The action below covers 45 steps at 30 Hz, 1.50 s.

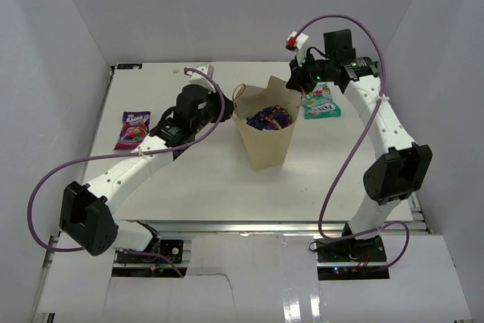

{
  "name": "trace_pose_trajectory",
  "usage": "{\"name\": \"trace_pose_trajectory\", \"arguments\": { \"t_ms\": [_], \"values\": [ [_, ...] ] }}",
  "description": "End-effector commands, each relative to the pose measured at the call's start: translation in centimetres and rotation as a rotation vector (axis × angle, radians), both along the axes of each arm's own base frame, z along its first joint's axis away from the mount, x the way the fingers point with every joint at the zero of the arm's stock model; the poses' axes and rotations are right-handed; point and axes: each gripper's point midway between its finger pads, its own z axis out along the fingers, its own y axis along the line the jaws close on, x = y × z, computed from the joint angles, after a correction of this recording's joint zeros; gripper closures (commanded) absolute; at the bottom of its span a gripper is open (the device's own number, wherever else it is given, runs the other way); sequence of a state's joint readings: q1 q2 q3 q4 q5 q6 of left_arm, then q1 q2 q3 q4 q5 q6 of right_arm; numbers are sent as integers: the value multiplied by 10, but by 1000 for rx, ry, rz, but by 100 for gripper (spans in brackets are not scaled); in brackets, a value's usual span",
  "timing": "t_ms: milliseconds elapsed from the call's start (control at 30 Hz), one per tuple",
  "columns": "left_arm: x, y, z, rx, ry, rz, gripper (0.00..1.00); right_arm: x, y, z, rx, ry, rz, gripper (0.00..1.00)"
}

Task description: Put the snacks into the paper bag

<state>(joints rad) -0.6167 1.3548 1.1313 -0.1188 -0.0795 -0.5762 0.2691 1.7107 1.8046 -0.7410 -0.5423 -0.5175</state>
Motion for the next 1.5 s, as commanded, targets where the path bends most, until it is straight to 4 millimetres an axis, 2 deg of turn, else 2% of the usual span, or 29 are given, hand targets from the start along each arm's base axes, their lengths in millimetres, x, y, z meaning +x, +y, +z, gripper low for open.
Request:
{"name": "trace_pose_trajectory", "arguments": {
  "t_ms": [0, 67, 100, 133, 233, 367, 467, 500, 533, 567, 600, 633, 667, 733, 767, 800, 833, 867, 933, 1000, 1033, 1067, 1100, 1200, 1233, 1333, 1367, 1400, 1467],
  "values": [
    [17, 7, 50, -132, -105, 13, 93, 19, 34, 69, 126, -197, 70, 92],
    [33, 17, 60, -154, -132, 39, 93, 28, 50, 64, 135, -188, 85, 92],
    [39, 18, 55, -154, -120, 33, 93, 34, 56, 75, 146, -225, 86, 92],
    [47, 25, 59, -164, -126, 42, 93, 42, 63, 68, 147, -213, 87, 92],
    [66, 36, 51, -176, -108, 60, 93, 58, 86, 73, 161, -254, 98, 92],
    [83, 39, 42, -195, -84, 38, 92, 66, 113, 68, 165, -274, 118, 92],
    [91, 37, 46, -214, -95, 20, 88, 68, 118, 69, 166, -285, 119, 90],
    [92, 37, 50, -227, -99, 15, 84, 68, 117, 73, 174, -285, 106, 70],
    [92, 36, 54, -232, -106, 7, 69, 63, 114, 88, 183, -310, 102, 56],
    [89, 34, 62, -239, -117, -11, 60, 60, 111, 99, 193, -328, 100, 43],
    [88, 33, 72, -243, -136, -26, 50, 51, 109, 112, 219, -338, 130, 19],
    [85, 32, 80, -246, -156, -47, 41, 34, 103, 139, 248, -378, 150, 10],
    [76, 30, 93, -254, -178, -83, 27, 28, 95, 149, 267, -386, 158, 3],
    [65, 30, 109, -267, -218, -117, 20, 2, 84, 182, 311, -428, 185, 9],
    [53, 31, 123, -279, -249, -143, 16, -1, 76, 181, 313, -417, 179, 10],
    [47, 31, 122, -282, -249, -150, 14, -13, 67, 197, 325, -450, 171, 10],
    [42, 34, 126, -288, -257, -151, 13, -17, 61, 199, 333, -445, 158, 10],
    [32, 38, 136, -297, -279, -147, 11, -13, 51, 189, 322, -425, 124, 10],
    [25, 45, 126, -289, -262, -128, 11, -19, 35, 200, 317, -461, 75, 10],
    [15, 60, 131, -279, -278, -69, 9, -5, 11, 197, 281, -478, -49, 10],
    [13, 67, 114, -252, -235, -33, 7, 1, -1, 190, 269, -466, -103, 10],
    [12, 75, 109, -236, -224, 7, 5, 14, -24, 183, 259, -443, -203, 10],
    [8, 94, 101, -211, -191, 95, 2, 21, -35, 164, 247, -396, -245, 10],
    [-2, 117, 66, -153, -107, 184, 2, 31, -65, 121, 202, -296, -344, 10],
    [-9, 128, 69, -149, -117, 229, 2, 34, -71, 85, 162, -229, -377, 10],
    [-24, 154, 30, -86, -9, 354, 2, 57, -108, 21, 47, -119, -614, 10],
    [-33, 162, 20, -78, 12, 386, 2, 64, -127, 0, -14, -89, -725, 10],
    [-43, 168, 3, -70, 75, 419, 2, 75, -136, -29, -25, -19, -797, 10],
    [-56, 179, -8, -75, 103, 472, 2, 92, -163, -48, -30, 18, -906, 10]
  ]
}}
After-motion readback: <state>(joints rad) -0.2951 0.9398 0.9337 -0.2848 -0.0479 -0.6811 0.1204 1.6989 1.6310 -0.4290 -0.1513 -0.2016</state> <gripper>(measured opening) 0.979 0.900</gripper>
